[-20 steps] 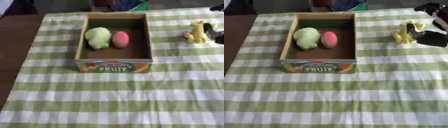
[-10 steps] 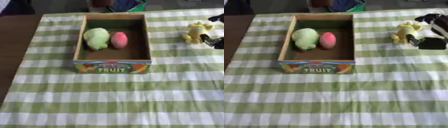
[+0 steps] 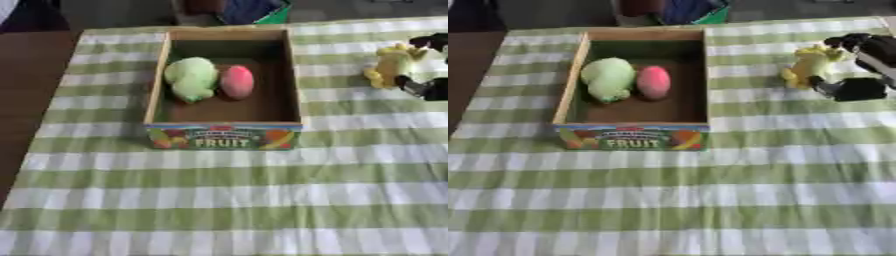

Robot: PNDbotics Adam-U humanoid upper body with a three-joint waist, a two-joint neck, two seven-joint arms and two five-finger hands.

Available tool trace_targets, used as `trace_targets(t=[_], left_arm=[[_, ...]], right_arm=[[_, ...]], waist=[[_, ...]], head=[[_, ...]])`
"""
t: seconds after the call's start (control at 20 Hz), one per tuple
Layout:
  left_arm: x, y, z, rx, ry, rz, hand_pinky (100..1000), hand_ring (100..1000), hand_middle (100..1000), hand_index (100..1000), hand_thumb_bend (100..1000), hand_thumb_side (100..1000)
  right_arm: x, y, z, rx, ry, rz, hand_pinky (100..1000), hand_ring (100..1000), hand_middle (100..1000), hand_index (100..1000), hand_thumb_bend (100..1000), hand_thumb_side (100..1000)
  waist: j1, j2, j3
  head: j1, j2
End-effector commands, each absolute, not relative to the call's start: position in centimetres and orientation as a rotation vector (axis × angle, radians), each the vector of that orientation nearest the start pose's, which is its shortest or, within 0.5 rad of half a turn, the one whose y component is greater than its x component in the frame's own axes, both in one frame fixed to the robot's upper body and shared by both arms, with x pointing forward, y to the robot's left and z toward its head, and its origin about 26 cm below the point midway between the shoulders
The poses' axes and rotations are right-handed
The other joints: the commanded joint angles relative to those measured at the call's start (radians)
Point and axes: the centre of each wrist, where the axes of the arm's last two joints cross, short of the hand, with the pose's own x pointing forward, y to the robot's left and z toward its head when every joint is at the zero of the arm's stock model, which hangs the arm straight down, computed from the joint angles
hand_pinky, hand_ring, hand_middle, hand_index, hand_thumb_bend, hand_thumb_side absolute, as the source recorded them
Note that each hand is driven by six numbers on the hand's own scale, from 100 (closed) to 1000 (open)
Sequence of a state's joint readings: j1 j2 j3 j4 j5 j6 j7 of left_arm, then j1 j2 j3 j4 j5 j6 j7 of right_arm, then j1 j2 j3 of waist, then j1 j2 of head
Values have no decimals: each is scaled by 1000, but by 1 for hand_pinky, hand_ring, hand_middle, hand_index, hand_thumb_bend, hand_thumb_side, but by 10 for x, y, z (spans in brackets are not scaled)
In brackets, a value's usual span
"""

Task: Pick up objects on the table and place them in the box.

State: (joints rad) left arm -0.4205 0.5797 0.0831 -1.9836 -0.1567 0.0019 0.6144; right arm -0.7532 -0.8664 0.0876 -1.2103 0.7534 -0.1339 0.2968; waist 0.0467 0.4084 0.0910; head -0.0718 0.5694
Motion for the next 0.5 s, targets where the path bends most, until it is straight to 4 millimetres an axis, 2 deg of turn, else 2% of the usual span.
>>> trace_targets(t=[0.05,0.5], left_arm=[[299,302,279,-1168,3363,-138,530,787,793,942,100,910],[299,301,280,-1158,3362,-131,530,788,793,942,100,907]], right_arm=[[405,-418,288,-1310,-1345,1337,902,918,886,1000,271,695],[418,-415,280,-1297,-1279,1398,897,915,877,1000,267,697]], waist=[[-4,-16,0],[-6,-3,3]], head=[[-1,-15],[-5,-17]])
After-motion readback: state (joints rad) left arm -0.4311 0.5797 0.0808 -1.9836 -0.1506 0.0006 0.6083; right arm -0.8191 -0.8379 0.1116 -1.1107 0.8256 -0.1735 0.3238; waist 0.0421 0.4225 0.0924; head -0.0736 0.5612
